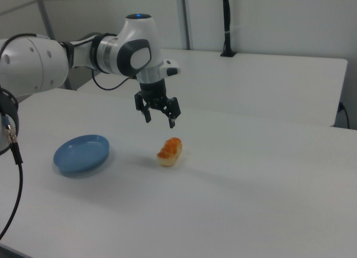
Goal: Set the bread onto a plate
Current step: 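Move the open gripper over the glazed bread roll and lower it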
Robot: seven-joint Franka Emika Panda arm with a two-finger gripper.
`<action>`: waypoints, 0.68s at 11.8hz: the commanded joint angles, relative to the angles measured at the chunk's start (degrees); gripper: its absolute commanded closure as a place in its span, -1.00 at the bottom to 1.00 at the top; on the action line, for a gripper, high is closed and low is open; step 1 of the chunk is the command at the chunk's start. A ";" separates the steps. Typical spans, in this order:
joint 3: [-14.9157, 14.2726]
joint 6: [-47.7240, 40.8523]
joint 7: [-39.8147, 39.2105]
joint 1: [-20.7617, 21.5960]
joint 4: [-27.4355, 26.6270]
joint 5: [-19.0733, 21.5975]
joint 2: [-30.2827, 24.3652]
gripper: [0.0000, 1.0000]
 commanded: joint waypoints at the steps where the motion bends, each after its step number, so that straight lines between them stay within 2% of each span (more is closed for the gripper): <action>1: -0.12 1.54 -1.15 0.21 2.10 -0.09 2.93 -1.00; 3: 1.19 1.63 -1.06 0.21 1.84 -0.70 4.43 -1.00; 8: 1.37 3.56 -0.71 0.12 1.31 -2.81 7.59 -1.00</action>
